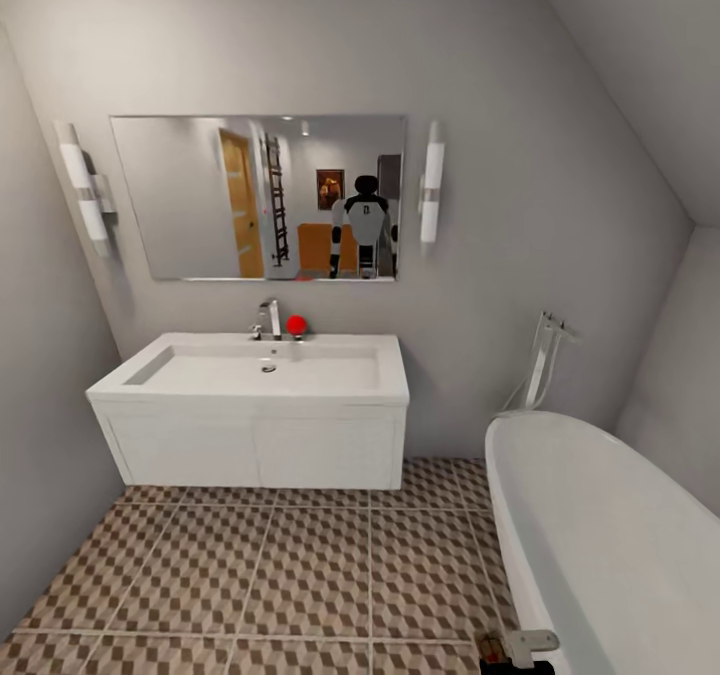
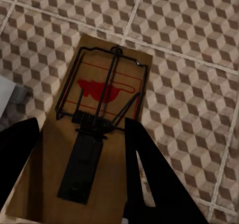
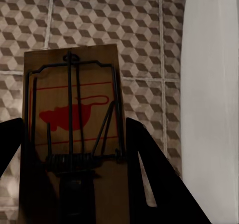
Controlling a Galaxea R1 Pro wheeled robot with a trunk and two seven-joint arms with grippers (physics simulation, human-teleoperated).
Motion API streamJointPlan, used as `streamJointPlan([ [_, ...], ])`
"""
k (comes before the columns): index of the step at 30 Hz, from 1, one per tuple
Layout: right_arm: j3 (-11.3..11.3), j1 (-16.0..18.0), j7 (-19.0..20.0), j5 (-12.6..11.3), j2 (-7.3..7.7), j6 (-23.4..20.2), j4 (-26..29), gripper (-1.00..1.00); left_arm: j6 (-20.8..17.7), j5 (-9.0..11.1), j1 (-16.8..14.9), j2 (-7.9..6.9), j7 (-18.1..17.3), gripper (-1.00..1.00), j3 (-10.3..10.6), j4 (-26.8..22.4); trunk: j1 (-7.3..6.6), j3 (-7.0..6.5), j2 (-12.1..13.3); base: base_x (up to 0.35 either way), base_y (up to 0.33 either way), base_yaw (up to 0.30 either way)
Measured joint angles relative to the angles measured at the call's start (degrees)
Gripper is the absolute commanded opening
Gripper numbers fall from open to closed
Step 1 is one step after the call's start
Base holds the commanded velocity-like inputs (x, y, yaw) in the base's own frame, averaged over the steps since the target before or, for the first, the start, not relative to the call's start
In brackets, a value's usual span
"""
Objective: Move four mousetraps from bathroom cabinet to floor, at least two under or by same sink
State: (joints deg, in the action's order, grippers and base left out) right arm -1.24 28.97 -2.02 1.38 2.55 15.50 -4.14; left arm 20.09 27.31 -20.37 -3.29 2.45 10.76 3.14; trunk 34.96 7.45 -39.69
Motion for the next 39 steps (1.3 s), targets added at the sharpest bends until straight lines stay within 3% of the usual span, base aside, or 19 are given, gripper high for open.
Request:
streamJointPlan([
  [30, 0.0, 0.0, 0.0, 0.0, 0.0, -0.1, 0.0, -1.0, 0.0, 0.0, 0.0, -0.02, 0.0, -1.0, 0.0, 0.0, 0.0, 0.0, 0.0, 0.323, 0.076, 0.0],
  [39, 0.0, 0.0, 0.0, 0.0, 0.0, 0.0, 0.0, -1.0, 0.0, 0.0, 0.0, 0.18, 0.0, -1.0, 0.2, 0.0, 0.03, 0.0, 0.0, 0.072, 0.021, 0.0],
])
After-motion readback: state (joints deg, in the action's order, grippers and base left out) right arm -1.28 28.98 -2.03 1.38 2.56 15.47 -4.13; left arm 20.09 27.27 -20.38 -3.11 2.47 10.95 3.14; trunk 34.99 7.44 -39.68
